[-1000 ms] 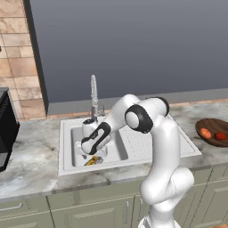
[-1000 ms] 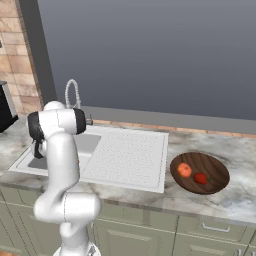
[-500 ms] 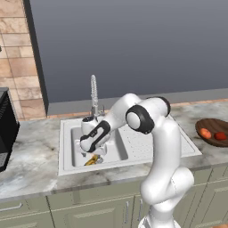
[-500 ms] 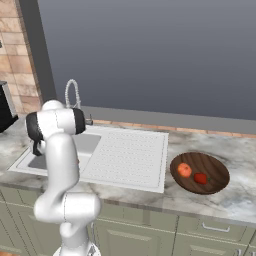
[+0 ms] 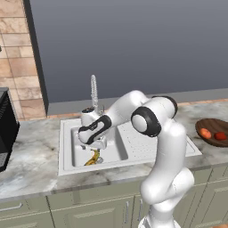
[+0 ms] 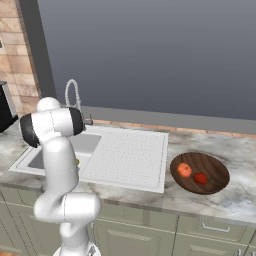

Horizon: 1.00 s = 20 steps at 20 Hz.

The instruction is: There is a mixed pile of frozen fruits and vegetables on the counter. Locate all the frozen vegetables and place the items in a bowl on the counter. Take all the frozen fruits and defrost them in a running sink.

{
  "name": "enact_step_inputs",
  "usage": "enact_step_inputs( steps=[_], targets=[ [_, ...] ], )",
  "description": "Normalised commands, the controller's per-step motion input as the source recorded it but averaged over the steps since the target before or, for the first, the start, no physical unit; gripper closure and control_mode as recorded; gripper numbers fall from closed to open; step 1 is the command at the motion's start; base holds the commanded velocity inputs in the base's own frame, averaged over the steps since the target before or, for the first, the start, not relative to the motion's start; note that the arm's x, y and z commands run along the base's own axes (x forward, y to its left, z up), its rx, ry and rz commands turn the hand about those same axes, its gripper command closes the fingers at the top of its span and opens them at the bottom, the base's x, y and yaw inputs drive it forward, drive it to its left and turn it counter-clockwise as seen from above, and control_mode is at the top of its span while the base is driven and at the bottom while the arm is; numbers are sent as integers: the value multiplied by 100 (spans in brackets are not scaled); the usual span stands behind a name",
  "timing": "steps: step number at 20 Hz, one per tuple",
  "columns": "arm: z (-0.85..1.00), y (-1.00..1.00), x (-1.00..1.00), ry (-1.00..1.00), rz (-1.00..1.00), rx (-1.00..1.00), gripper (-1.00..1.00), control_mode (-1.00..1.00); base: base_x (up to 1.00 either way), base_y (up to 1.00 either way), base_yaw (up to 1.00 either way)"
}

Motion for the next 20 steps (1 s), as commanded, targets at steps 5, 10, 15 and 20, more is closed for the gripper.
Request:
enact_step_inputs(
  steps=[5,10,15,20],
  targets=[
    [52,0,0,-1,-7,0,-100,-100,0,0,0],
    [53,0,-3,-1,-8,0,-100,-100,0,0,0],
    [57,0,-8,0,-10,0,-100,-100,0,0,0],
    [54,0,-10,0,-10,0,-100,-100,0,0,0]
  ],
)
